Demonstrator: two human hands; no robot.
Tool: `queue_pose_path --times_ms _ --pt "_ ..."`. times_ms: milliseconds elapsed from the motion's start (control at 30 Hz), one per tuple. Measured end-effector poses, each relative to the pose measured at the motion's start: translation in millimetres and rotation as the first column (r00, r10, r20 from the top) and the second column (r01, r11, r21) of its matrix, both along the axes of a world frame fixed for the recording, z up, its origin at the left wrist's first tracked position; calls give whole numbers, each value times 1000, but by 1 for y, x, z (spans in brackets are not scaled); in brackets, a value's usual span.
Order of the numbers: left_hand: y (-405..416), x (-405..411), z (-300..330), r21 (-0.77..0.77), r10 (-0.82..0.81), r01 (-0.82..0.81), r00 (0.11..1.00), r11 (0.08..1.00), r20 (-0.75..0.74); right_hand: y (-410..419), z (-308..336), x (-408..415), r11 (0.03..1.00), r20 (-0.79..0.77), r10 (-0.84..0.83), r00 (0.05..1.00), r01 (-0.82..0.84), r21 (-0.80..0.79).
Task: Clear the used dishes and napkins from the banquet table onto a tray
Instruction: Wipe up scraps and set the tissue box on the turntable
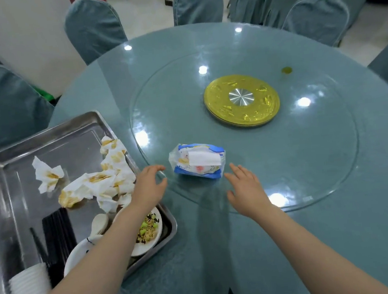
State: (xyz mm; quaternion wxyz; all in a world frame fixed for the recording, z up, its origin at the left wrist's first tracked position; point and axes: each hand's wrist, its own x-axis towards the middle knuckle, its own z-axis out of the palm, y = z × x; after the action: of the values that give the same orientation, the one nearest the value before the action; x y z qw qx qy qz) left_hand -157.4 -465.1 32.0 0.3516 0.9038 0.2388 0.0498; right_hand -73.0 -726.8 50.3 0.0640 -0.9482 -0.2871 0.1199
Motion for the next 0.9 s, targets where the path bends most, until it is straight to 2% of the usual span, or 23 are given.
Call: queue_pose_path --times_ms 167,367,467,567,633,767,900 --pt "-19 15 -7 15 -172 173 984 985 -50 29 3 14 982 49 185 981 -184 -39" --pt "-25 13 -19 109 -278 287 956 952 -92 48 -1 23 978 40 206 978 -203 -52" --pt "-24 13 -23 195 -283 306 949 932 -139 46 2 20 966 119 206 971 -221 132" --pt "-25 14 -25 268 -266 303 950 915 -164 40 3 16 914 198 170 966 -229 334" --pt "-27 13 -25 285 -254 296 951 912 -175 36 6 12 893 131 148 980 -189 409" --pt "-30 11 -26 284 -246 293 950 913 -190 25 16 3 891 -73 135 988 -89 445" --pt "-31 8 -27 287 -249 297 949 911 -193 20 34 -6 902 -342 168 924 -5 431"
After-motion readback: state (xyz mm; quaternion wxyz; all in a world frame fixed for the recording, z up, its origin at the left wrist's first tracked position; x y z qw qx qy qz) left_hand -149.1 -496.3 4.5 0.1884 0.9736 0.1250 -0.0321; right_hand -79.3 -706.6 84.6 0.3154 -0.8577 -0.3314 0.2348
